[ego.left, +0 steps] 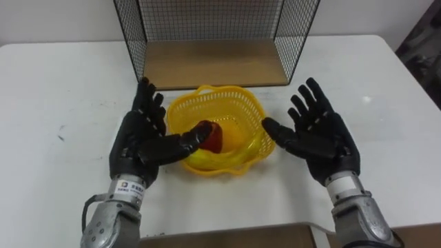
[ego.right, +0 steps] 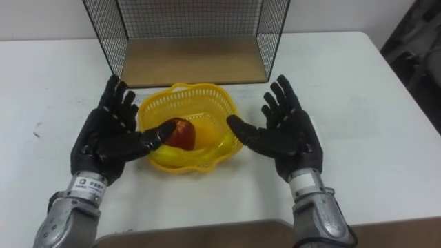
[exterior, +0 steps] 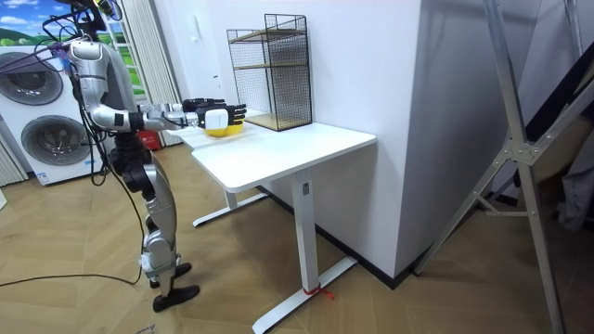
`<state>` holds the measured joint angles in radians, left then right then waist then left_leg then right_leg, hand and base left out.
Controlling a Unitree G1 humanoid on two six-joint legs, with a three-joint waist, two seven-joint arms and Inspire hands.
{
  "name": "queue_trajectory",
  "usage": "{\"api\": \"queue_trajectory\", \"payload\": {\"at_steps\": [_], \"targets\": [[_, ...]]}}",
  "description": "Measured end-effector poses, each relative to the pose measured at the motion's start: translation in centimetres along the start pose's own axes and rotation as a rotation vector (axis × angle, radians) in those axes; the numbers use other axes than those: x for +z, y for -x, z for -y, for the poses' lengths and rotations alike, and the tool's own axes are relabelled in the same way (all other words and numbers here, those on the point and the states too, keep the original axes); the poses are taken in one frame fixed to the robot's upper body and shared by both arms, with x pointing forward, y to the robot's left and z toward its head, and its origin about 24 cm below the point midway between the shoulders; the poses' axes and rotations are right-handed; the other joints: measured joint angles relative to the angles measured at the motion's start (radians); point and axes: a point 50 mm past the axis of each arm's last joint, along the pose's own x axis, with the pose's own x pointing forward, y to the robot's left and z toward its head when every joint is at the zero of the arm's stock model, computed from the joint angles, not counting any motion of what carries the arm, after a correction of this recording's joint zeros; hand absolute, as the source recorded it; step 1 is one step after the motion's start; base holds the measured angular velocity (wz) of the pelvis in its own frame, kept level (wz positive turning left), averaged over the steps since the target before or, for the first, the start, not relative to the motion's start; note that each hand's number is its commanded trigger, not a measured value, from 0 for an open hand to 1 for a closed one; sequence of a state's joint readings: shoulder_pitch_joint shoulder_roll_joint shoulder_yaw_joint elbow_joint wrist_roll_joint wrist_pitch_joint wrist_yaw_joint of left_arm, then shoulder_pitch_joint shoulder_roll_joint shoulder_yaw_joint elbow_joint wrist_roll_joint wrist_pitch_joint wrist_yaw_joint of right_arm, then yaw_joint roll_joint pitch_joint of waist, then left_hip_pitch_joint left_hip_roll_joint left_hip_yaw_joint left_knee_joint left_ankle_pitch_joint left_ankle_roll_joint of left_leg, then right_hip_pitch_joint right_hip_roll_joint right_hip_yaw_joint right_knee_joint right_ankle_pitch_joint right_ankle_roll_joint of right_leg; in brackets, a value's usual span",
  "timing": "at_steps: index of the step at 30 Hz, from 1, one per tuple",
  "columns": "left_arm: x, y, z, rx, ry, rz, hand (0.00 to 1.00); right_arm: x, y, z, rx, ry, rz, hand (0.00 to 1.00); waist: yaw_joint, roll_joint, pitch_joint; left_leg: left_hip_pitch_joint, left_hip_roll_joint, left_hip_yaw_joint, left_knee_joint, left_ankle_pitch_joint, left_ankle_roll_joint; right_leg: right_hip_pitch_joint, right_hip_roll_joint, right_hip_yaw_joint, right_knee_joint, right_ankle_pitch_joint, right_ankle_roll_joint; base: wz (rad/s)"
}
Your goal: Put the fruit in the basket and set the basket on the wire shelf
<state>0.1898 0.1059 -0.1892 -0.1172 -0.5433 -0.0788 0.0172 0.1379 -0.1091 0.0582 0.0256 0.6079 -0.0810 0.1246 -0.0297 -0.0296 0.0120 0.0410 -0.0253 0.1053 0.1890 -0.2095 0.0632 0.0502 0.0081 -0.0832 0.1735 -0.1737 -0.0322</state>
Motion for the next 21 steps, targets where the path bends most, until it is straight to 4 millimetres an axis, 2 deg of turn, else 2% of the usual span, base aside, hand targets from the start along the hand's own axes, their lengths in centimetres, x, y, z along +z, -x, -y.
{"api": "queue_trajectory", "payload": {"at_steps": [5,15,21], "targets": [[-0.5,0.2,0.4,-0.021,0.018,-0.032,0.00,-0.1,-0.3,-0.5,0.029,-0.013,-0.009,0.00,0.007,0.010,-0.0068,0.007,0.000,0.000,0.001,0.000,0.000,0.005,0.000,0.001,0.000,0.000,0.000,0.00],[-0.9,0.4,0.1,-0.009,0.016,-0.047,0.00,-0.6,-0.4,-0.8,0.039,-0.013,-0.034,0.00,0.009,0.010,-0.0066,0.007,0.000,0.001,0.002,0.000,0.000,0.006,0.000,0.001,0.000,0.000,0.000,0.00],[-1.0,0.6,0.0,-0.004,0.017,-0.054,0.00,-1.2,-0.4,-1.7,0.081,-0.018,-0.060,0.00,0.015,0.010,-0.0064,0.005,0.001,0.001,0.000,0.000,0.000,0.003,0.001,0.000,0.001,0.000,-0.001,0.00]]}}
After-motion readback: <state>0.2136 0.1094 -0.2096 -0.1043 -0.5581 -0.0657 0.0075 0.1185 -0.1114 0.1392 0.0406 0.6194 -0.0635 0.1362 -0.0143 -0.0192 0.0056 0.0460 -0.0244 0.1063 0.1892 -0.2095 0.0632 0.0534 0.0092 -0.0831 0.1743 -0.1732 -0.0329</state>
